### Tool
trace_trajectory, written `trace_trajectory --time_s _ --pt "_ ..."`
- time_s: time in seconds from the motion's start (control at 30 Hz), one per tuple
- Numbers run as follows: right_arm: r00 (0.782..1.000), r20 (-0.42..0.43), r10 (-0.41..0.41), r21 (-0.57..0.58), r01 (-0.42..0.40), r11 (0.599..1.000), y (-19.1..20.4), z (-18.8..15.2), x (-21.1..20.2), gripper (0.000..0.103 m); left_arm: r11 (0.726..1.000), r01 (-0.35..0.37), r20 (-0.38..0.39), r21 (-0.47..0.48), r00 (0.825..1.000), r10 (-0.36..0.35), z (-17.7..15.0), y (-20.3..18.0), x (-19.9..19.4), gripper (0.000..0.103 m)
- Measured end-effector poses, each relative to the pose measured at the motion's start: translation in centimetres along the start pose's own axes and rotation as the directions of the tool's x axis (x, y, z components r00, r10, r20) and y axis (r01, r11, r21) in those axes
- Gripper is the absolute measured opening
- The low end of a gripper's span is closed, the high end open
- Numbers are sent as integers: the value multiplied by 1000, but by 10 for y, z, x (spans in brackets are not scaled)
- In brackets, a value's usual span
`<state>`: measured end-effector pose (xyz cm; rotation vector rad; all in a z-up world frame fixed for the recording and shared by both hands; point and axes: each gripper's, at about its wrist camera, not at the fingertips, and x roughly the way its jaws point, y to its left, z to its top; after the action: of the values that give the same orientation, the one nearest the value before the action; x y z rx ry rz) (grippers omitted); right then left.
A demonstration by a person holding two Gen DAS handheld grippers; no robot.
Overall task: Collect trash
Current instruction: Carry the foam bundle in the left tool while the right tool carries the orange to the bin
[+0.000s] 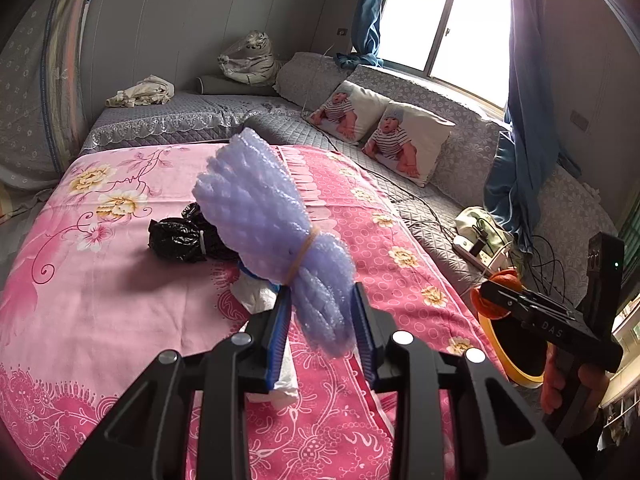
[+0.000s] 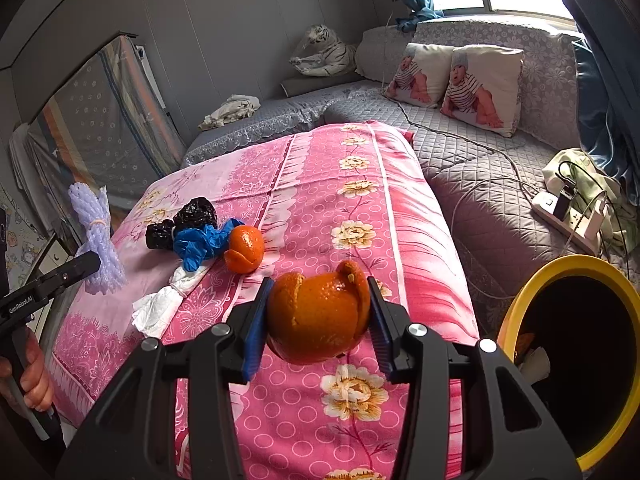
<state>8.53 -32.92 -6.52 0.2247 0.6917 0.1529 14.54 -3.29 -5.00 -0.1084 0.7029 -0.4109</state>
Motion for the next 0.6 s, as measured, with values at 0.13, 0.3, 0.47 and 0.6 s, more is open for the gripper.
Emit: trace_trajectory --time_s 0.13,0.3,0.47,0.6 --pt "1000 11 -15 24 15 1000 -13 3 -2 42 999 34 -9 28 999 -34 4 -18 8 29" --pt "999 27 -45 51 43 998 -29 4 -5 42 995 73 -23 66 997 -71 9 -40 20 29" --pt "997 34 -72 73 69 995 -45 6 -7 42 988 115 -42 107 993 -111 13 -65 31 29" --pt "995 37 -96 85 93 992 -57 8 -10 42 979 150 -53 138 988 -144 17 -85 39 29"
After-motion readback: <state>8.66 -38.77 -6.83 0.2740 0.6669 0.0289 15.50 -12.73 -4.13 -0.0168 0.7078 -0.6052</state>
